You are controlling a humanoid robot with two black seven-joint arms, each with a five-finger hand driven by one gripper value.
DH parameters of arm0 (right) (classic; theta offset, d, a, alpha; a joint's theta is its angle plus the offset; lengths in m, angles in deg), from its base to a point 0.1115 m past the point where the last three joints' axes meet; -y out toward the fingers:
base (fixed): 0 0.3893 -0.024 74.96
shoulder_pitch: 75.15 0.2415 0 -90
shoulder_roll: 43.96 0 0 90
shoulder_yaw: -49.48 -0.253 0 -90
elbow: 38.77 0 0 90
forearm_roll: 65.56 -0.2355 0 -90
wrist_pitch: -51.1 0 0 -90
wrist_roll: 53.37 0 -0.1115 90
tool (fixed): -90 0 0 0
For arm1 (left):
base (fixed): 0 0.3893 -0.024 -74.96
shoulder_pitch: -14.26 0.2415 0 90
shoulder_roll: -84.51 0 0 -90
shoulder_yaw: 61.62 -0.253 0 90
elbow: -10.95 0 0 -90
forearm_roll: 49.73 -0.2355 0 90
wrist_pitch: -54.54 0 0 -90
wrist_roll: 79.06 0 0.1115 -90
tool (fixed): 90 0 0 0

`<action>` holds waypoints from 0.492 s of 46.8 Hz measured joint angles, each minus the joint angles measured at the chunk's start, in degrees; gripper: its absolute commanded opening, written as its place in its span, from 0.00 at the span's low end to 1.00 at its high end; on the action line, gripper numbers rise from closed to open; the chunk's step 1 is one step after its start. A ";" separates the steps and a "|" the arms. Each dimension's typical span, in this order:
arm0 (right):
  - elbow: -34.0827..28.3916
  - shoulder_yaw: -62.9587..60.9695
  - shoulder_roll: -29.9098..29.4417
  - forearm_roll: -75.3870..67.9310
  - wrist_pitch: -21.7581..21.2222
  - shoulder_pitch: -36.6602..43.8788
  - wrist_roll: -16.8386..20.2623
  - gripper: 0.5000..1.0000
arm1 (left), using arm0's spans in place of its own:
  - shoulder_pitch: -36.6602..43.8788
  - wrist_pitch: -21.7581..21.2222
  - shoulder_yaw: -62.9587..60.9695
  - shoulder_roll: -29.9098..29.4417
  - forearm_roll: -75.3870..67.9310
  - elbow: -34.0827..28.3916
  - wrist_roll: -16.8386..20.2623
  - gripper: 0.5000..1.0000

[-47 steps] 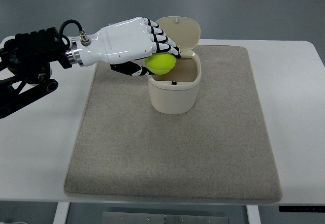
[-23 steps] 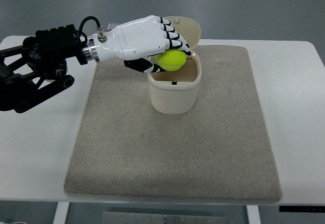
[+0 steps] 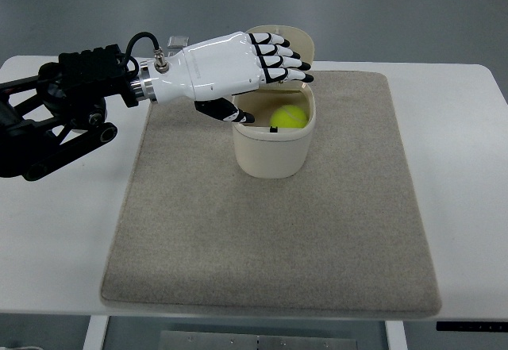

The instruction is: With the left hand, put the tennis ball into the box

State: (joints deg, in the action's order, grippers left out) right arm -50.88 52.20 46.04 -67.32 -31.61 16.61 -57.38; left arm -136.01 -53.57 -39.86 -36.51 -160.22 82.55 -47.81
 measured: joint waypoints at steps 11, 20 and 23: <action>-0.01 0.00 0.00 0.00 0.00 0.01 0.01 0.80 | 0.15 0.00 -1.64 -5.99 0.34 3.82 0.05 0.96; -0.02 0.00 0.00 0.00 0.00 0.04 0.03 0.80 | 0.52 -0.03 -3.06 -11.71 3.16 5.99 0.05 0.98; -0.03 0.00 0.00 0.00 0.00 0.01 0.03 0.80 | 1.14 -0.03 -4.10 -13.46 6.37 5.99 0.05 0.98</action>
State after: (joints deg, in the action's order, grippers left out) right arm -50.90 52.20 46.04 -67.32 -31.61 16.62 -57.35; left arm -134.87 -53.60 -43.96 -49.96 -153.85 88.53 -47.77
